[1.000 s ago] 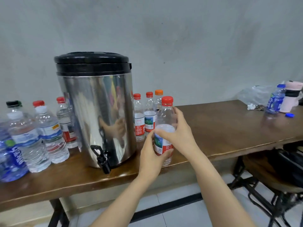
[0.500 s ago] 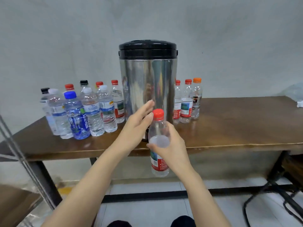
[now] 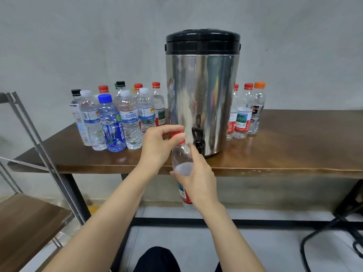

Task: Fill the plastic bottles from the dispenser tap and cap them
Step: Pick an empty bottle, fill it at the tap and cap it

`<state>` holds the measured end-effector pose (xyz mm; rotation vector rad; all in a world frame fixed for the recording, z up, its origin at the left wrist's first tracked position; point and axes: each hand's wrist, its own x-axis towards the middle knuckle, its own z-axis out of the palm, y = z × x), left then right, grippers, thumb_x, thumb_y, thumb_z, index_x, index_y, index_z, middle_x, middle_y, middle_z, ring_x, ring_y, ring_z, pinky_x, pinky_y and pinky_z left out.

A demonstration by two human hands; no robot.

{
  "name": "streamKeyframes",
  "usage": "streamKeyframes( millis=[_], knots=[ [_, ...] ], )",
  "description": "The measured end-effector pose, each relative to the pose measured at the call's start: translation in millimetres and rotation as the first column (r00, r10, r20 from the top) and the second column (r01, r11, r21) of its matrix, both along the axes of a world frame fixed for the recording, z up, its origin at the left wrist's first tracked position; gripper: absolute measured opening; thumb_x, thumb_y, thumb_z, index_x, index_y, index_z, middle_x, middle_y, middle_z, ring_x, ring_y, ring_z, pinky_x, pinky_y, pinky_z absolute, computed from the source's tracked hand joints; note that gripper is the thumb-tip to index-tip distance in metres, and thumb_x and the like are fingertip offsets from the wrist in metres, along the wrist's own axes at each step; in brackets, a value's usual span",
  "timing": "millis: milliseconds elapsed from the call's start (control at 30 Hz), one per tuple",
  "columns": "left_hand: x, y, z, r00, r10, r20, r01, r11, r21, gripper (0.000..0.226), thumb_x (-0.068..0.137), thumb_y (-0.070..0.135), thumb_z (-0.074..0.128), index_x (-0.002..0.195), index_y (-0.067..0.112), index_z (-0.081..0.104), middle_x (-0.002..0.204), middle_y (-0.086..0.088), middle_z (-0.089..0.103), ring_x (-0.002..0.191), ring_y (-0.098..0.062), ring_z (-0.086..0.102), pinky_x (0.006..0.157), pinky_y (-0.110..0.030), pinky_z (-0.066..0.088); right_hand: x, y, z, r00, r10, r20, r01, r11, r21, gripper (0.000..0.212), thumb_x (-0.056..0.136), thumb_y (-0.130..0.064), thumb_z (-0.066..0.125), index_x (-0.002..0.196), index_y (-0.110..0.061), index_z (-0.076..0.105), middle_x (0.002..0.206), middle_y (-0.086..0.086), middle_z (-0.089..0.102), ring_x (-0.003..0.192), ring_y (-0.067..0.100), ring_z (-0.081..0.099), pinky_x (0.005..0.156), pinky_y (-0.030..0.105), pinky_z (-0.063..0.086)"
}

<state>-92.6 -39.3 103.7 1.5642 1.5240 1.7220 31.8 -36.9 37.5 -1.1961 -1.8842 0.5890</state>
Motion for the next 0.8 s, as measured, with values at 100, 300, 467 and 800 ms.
streamKeyframes(
  millis=[100, 300, 467, 800],
  knots=[
    [-4, 0, -10, 0.979, 0.12, -0.162, -0.121, 0.993, 0.006, 0.025, 0.08, 0.025, 0.08, 0.104, 0.02, 0.076, 0.097, 0.009, 0.063, 0.088, 0.0, 0.061, 0.082, -0.007, 0.045, -9, -1, -3, 0.995, -0.006, 0.096, 0.003, 0.999, 0.039, 0.091, 0.081, -0.042, 0.077, 0.152, -0.039, 0.021, 0.145, -0.01, 0.046, 0.125, 0.017, 0.052, 0.09, 0.034, 0.048],
    [-25, -8, -21, 0.964, -0.238, -0.119, 0.204, 0.949, -0.241, 0.043, 0.103, 0.033, 0.043, 0.143, 0.019, 0.051, 0.135, 0.01, 0.06, 0.128, 0.001, 0.049, 0.107, -0.013, 0.036, -15, 3, -14, 0.999, 0.016, 0.037, -0.014, 0.998, -0.068, 0.093, 0.076, -0.045, 0.08, 0.151, -0.039, 0.027, 0.144, -0.011, 0.049, 0.128, 0.015, 0.05, 0.097, 0.039, 0.049],
    [-27, -8, -20, 0.962, -0.119, 0.247, 0.15, 0.983, -0.11, 0.032, 0.091, 0.007, 0.065, 0.123, 0.006, 0.067, 0.105, -0.003, 0.074, 0.088, -0.002, 0.07, 0.078, -0.012, 0.051, -20, 3, -16, 0.999, 0.017, 0.042, -0.014, 0.998, -0.067, 0.093, 0.077, -0.045, 0.08, 0.151, -0.04, 0.025, 0.144, -0.012, 0.048, 0.127, 0.015, 0.051, 0.095, 0.04, 0.05],
    [-27, 20, -48, 0.888, 0.184, 0.421, -0.176, 0.983, -0.058, 0.027, 0.079, 0.019, 0.082, 0.105, 0.015, 0.075, 0.096, 0.006, 0.074, 0.088, 0.0, 0.067, 0.073, -0.01, 0.05, -14, 0, -31, 0.99, -0.09, 0.109, 0.097, 0.994, -0.058, 0.088, 0.082, -0.045, 0.074, 0.15, -0.041, 0.019, 0.146, -0.013, 0.042, 0.125, 0.016, 0.052, 0.09, 0.038, 0.048]
  ],
)
